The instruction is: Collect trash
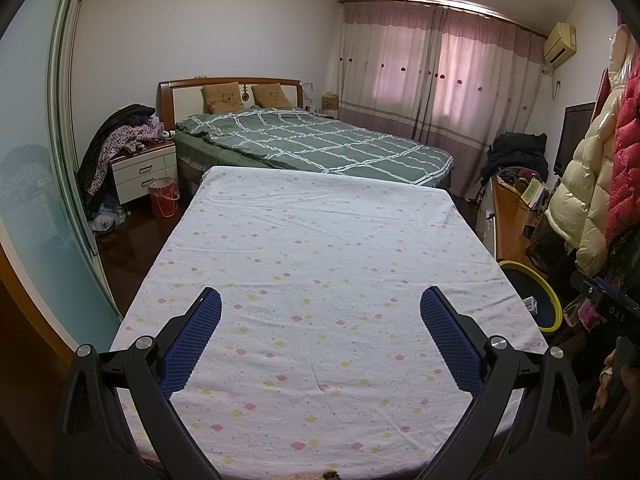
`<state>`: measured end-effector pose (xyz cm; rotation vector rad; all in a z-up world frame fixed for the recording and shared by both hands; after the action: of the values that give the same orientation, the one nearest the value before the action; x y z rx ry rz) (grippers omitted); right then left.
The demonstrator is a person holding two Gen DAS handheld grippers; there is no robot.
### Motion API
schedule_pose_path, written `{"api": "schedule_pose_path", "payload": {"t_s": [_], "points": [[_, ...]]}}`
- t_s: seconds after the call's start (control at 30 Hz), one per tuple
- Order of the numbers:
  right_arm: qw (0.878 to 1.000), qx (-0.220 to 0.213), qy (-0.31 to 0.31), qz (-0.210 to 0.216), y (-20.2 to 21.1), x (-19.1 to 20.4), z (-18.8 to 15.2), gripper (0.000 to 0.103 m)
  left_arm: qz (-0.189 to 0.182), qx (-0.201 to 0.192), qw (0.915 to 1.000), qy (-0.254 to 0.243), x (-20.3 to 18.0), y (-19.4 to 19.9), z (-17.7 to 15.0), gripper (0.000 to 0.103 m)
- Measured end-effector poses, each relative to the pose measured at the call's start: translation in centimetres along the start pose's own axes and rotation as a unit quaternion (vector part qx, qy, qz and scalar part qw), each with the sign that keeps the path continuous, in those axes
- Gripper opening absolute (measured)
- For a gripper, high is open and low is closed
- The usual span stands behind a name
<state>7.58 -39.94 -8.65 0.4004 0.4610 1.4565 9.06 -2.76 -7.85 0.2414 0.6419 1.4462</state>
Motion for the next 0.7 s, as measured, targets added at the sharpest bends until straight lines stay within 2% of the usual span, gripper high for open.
{"api": "schedule_pose_path", "payload": {"t_s": [0.7], "points": [[1.000,0.002,-0.002,0.000,-0.14,0.06,-0.29,0.080,0.004,-0.004,1.0000,-0.004,-0.04,-0.15,-0.17,0.098]]}}
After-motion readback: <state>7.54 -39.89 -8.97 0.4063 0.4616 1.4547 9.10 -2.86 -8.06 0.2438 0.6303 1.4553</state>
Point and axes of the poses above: each gripper's, at about its wrist camera, not at the fingertips, and y roughly against the way its jaws point, x to its left, z to its top, the point moved 8 cm from there along -y, roughly the way its jaws point, and after that the axes turned 10 degrees about y, right-handed, at the moved point
